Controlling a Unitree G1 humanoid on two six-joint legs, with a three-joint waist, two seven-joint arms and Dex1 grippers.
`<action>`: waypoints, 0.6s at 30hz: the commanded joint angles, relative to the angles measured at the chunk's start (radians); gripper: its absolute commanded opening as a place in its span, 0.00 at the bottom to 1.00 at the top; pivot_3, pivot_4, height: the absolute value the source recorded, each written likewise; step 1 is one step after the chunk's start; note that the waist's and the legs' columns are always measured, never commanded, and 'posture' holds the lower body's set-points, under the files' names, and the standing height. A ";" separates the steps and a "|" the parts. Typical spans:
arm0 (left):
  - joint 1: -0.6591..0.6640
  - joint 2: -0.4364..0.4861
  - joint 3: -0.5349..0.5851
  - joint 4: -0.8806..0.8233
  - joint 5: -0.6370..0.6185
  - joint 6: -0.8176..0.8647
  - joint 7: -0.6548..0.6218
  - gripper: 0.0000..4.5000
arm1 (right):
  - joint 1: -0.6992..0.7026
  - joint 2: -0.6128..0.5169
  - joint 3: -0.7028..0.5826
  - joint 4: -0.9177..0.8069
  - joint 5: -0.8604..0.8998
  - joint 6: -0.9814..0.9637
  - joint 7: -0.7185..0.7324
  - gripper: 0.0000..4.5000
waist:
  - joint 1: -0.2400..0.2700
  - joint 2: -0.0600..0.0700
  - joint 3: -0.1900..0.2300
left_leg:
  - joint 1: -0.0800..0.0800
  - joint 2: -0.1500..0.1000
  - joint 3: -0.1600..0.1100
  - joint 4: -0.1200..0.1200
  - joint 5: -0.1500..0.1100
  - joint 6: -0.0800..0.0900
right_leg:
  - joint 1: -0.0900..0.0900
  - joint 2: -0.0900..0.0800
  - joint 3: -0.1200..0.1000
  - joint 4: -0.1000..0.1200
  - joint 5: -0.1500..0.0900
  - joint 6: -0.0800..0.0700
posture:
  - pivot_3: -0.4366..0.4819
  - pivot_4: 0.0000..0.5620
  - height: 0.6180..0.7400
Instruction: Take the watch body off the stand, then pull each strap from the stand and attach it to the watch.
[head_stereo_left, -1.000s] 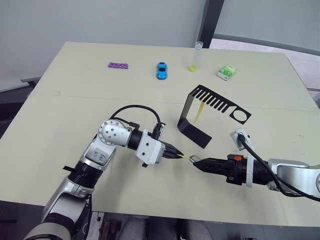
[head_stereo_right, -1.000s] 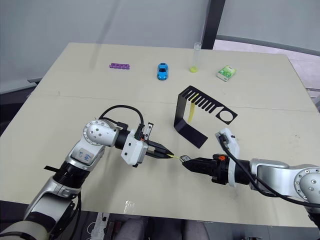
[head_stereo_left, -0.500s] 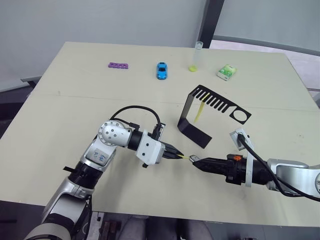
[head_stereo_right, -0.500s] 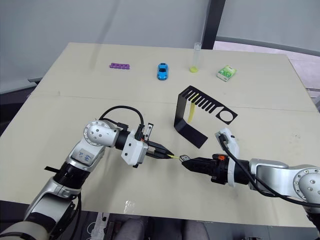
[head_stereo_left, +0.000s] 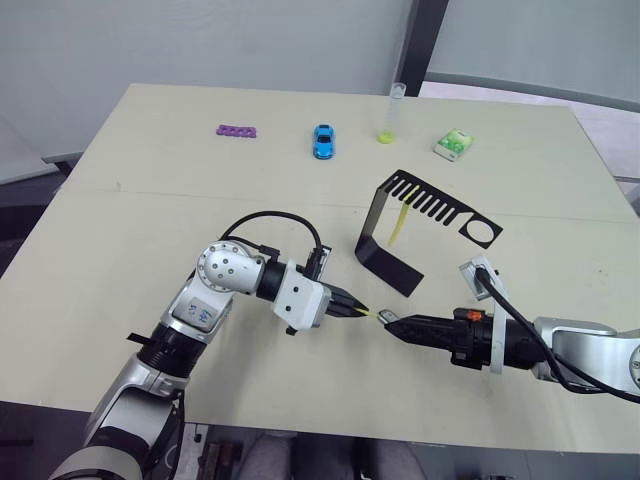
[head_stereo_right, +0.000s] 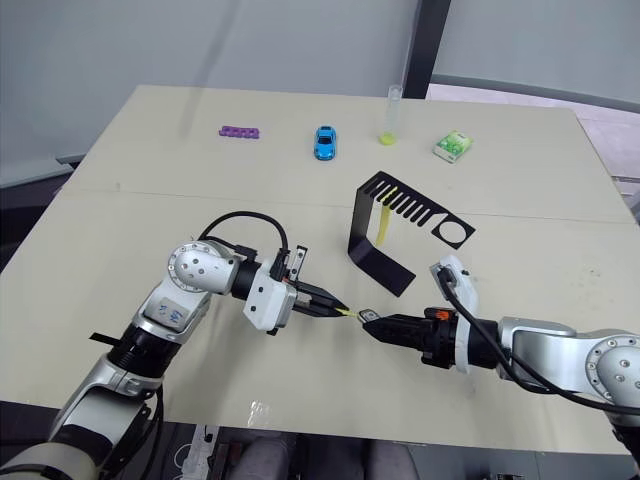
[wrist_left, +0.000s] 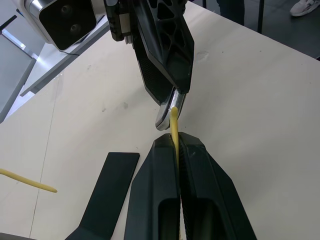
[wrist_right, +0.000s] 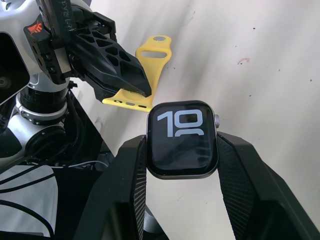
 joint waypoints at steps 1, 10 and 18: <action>0.001 -0.003 0.001 -0.013 -0.001 -0.014 0.014 0.00 | 0.003 0.001 -0.043 -0.019 0.024 -0.004 0.036 0.34 | 0.000 0.000 0.000 | 0.000 0.000 0.000 0.000 0.000 0.000 | 0.000 0.000 0.000 0.000 0.000 0.000 | 0.48 0.27 1.00; -0.001 -0.020 -0.006 -0.013 0.004 -0.004 0.033 0.00 | 0.004 0.008 -0.049 -0.020 0.024 -0.006 0.044 0.34 | 0.000 0.000 0.000 | 0.000 0.000 0.000 0.000 0.000 0.000 | 0.000 0.000 0.000 0.000 0.000 0.000 | 0.48 0.27 1.00; 0.003 -0.032 -0.009 -0.026 0.004 0.008 0.049 0.00 | 0.002 0.014 -0.048 -0.017 0.024 -0.006 0.036 0.34 | 0.000 0.000 0.000 | 0.000 0.000 0.000 0.000 0.000 0.000 | 0.000 0.000 0.000 0.000 0.000 0.000 | 0.48 0.27 1.00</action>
